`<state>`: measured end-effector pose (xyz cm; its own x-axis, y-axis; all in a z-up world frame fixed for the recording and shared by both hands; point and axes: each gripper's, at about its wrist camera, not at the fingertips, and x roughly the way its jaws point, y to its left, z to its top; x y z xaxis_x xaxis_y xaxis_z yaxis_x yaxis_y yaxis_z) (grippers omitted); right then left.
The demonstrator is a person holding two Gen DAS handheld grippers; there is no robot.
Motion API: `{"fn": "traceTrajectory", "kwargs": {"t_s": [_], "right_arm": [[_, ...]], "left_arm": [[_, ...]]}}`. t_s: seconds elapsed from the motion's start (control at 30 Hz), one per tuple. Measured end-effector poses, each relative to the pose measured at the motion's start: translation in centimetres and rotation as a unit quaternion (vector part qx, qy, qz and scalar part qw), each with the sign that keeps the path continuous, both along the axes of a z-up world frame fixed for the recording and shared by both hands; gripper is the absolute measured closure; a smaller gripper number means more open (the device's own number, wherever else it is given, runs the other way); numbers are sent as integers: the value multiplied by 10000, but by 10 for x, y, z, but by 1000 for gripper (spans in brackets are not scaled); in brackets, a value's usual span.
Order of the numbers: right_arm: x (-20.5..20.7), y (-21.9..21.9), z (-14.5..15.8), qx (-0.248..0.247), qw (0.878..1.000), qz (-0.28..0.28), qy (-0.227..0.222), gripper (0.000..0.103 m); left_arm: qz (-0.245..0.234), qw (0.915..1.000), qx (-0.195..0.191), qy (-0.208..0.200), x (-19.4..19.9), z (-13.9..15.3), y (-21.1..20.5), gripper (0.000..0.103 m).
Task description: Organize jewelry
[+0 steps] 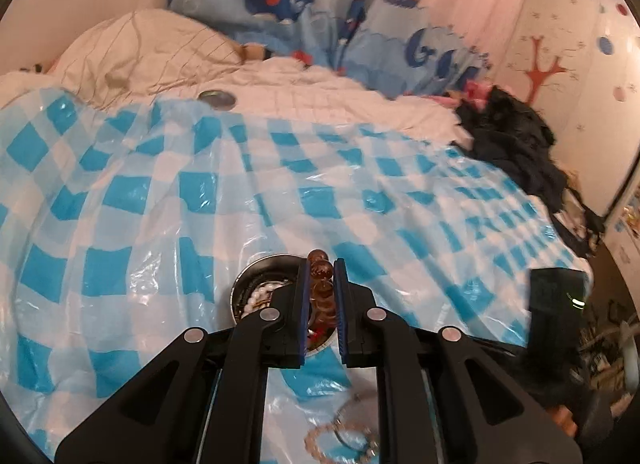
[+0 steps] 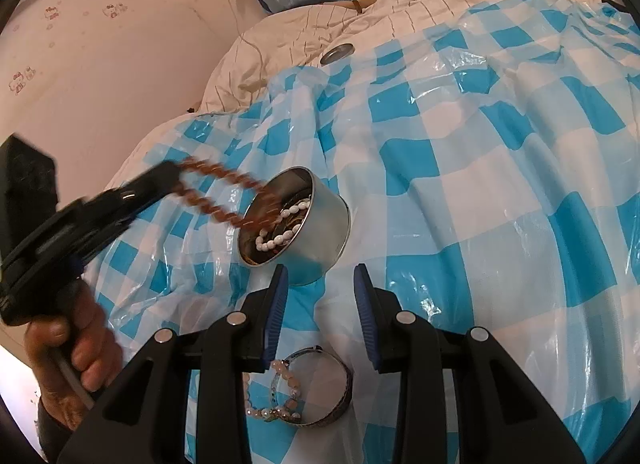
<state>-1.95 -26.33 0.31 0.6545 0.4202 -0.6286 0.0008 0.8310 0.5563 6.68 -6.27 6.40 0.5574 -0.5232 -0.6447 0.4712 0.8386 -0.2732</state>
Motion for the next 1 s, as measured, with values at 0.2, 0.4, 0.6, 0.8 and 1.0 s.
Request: {"fn": "traceTrajectory", "kwargs": {"t_s": [0.2,0.4,0.6,0.8,1.0], "right_arm": [[-1,0,1,-41,10000,24,37,65],[0,13,0,-544,9970,457,312,65],[-17,45,0,-1583,9818,1021,254,65],[-41,49,-17,-1869,9761,1026,426,65],[-49,66,-19,-2606,9588,1120,174,75]], "left_arm": [[216,9978,442,439,12,-32,-4,85],[243,9978,549,270,-7,-26,20,73],[-623,9909,1137,357,-48,-44,7,73],[-1178,9806,1495,470,-75,-70,-10,73],[-1284,9744,1708,694,-84,-95,-5,73]]}}
